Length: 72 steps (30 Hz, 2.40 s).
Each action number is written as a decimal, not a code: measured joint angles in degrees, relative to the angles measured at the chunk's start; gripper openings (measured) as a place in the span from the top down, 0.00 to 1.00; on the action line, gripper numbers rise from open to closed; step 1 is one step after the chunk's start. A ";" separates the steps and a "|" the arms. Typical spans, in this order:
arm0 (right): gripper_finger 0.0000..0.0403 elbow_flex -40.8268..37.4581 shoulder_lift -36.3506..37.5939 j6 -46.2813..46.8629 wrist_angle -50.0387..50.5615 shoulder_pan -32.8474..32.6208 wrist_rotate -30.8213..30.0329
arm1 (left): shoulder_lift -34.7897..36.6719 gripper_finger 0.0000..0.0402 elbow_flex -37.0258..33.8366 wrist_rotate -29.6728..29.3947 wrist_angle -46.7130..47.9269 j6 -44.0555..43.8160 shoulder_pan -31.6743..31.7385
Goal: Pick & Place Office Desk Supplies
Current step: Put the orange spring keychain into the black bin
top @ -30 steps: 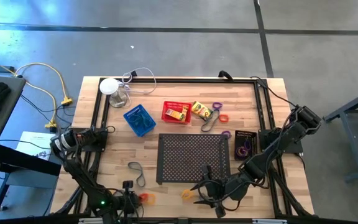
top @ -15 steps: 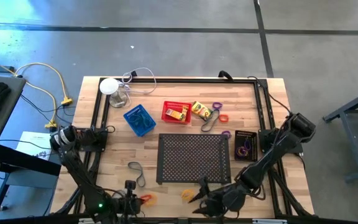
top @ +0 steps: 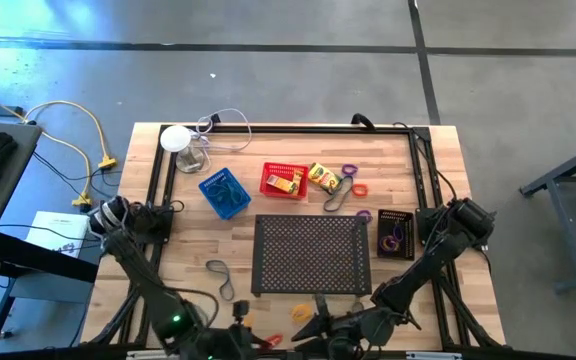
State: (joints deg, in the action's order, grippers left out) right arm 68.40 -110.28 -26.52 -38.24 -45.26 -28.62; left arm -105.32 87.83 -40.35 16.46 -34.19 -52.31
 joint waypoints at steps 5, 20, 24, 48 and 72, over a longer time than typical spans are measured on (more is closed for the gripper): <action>0.73 0.00 0.00 1.25 -0.13 -0.02 -1.55 | 0.00 0.97 0.00 5.46 -0.03 -0.07 2.98; 0.50 0.00 0.04 5.74 7.94 1.93 -4.13 | 0.00 0.97 -0.02 10.31 -1.97 -0.05 6.02; 0.49 0.00 0.07 5.70 7.52 2.83 -2.44 | 0.00 0.97 -0.02 10.38 -2.34 -0.07 5.57; 0.97 0.00 0.11 2.37 6.62 2.89 2.15 | 0.00 0.96 -0.04 11.62 -2.50 16.67 6.49; 0.99 0.04 25.88 38.16 50.92 -5.85 -29.02 | 12.03 0.75 -0.07 -2.91 17.44 17.53 3.28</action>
State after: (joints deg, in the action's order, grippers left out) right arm 68.45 -84.40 11.64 12.68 -51.10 -57.64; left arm -93.29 87.77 -43.26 33.89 -16.66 -49.04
